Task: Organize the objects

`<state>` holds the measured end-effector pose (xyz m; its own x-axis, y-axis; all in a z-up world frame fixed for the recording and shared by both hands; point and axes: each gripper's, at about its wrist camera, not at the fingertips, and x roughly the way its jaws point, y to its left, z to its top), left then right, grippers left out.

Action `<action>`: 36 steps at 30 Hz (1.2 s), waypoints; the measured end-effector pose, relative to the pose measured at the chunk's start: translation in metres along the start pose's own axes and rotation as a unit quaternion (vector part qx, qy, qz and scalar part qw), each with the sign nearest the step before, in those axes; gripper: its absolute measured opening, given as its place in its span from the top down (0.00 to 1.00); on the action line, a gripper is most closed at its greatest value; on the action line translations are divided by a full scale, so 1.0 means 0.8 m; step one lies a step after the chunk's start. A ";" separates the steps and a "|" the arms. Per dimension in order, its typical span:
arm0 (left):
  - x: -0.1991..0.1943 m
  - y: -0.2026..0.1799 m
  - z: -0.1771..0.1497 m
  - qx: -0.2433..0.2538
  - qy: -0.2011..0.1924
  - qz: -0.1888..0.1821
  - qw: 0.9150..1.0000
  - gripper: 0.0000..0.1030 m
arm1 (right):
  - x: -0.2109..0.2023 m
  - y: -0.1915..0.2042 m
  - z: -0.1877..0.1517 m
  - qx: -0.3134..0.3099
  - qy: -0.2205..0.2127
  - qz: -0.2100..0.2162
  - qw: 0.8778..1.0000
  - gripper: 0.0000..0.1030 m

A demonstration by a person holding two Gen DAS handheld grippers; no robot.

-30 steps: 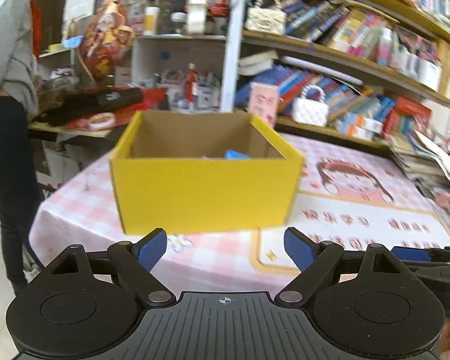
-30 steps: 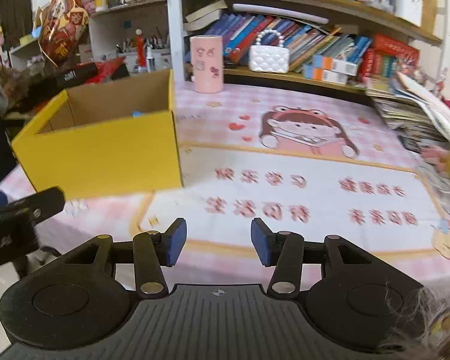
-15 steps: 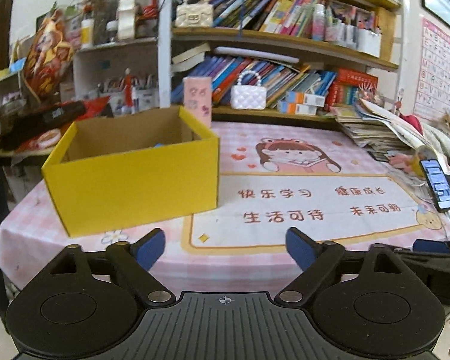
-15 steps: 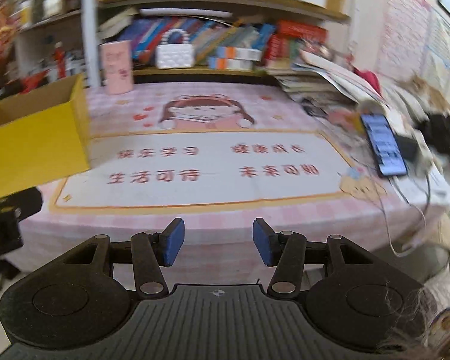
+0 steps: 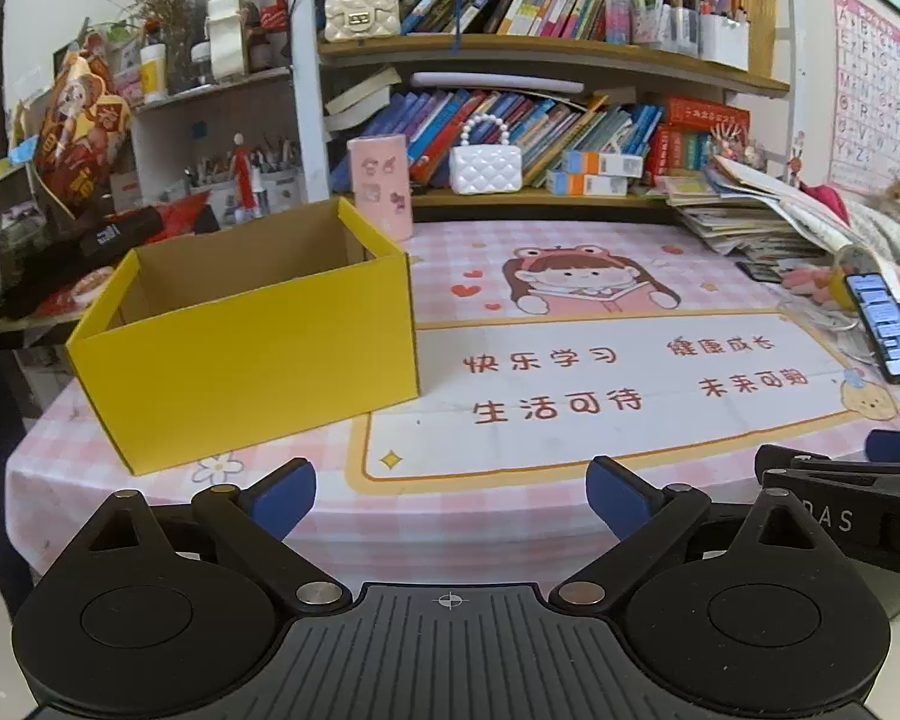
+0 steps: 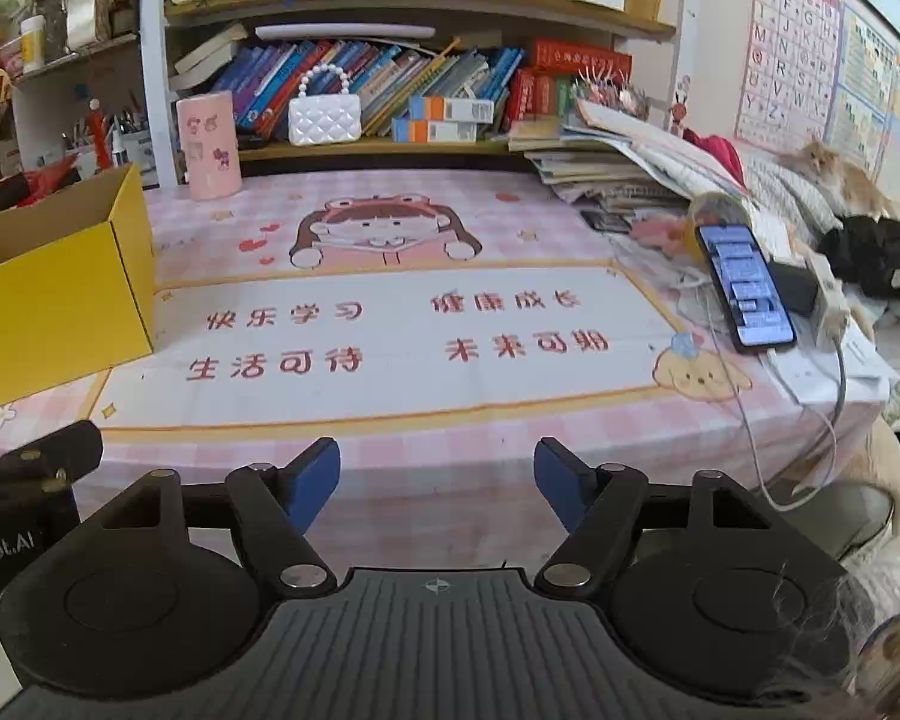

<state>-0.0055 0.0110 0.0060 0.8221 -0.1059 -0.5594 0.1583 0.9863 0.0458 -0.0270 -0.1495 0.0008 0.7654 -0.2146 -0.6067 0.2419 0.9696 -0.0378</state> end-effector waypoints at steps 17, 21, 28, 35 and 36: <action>0.004 0.007 -0.005 -0.004 0.022 0.022 1.000 0.00 | 0.003 0.012 -0.007 -0.017 0.018 -0.001 1.000 0.12; 0.002 0.006 -0.006 0.000 0.019 0.017 1.000 0.00 | 0.000 0.014 -0.006 -0.018 0.016 -0.001 1.000 0.09; 0.003 0.005 -0.007 -0.004 0.023 0.011 1.000 0.00 | -0.001 0.015 -0.006 -0.018 0.017 -0.010 1.000 0.07; 0.001 0.007 -0.005 -0.010 0.017 0.010 1.000 0.00 | -0.005 0.017 -0.005 -0.026 0.009 -0.015 1.000 0.07; 0.001 0.006 -0.005 -0.009 0.016 0.012 1.000 0.00 | -0.006 0.017 -0.005 -0.026 0.008 -0.016 0.999 0.07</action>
<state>-0.0065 0.0160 0.0028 0.8079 -0.0789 -0.5840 0.1292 0.9906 0.0449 -0.0296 -0.1349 -0.0001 0.7483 -0.2438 -0.6169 0.2337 0.9673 -0.0989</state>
